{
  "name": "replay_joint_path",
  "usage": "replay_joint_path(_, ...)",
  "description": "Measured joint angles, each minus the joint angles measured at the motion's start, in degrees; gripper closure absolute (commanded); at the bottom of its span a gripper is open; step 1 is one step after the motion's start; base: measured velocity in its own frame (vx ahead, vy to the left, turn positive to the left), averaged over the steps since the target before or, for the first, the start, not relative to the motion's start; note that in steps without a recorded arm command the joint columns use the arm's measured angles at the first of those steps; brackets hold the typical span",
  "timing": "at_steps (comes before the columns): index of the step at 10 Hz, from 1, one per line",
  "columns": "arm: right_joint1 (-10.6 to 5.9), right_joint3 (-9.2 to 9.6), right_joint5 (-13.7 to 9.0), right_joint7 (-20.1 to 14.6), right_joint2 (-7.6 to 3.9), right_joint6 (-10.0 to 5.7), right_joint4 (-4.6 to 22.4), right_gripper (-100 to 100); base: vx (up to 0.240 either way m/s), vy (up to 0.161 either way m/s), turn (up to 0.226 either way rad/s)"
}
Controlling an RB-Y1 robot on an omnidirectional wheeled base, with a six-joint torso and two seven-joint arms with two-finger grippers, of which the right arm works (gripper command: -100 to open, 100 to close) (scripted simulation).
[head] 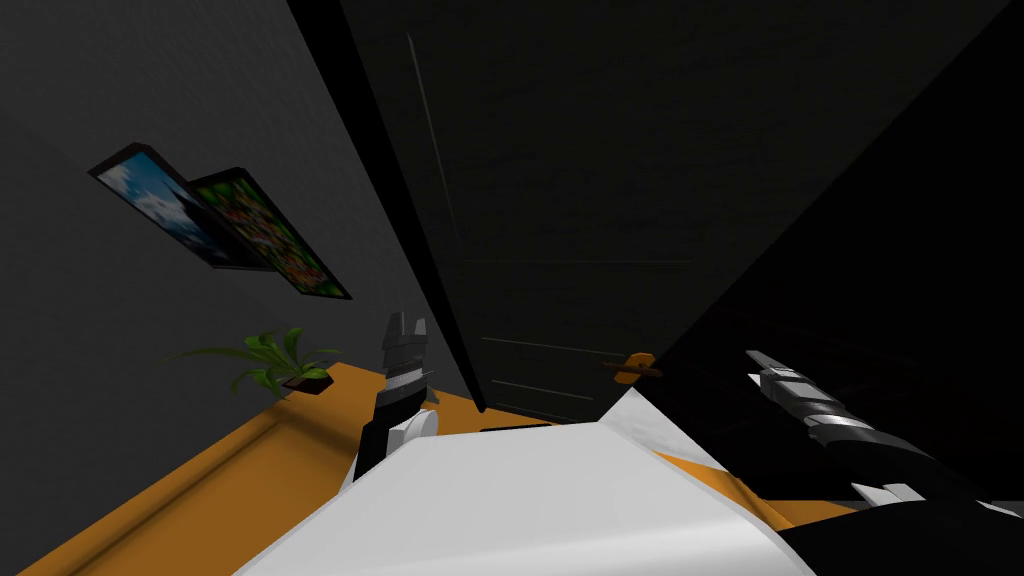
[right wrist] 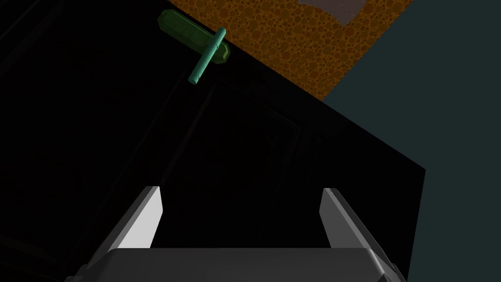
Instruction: Push the door open
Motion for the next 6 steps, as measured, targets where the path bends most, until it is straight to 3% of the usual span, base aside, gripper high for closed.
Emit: replay_joint_path(6, -0.05, -0.01, -0.11, 0.19, -0.07, -0.05, 0.32, -100, 0.0, 0.003, 0.013)
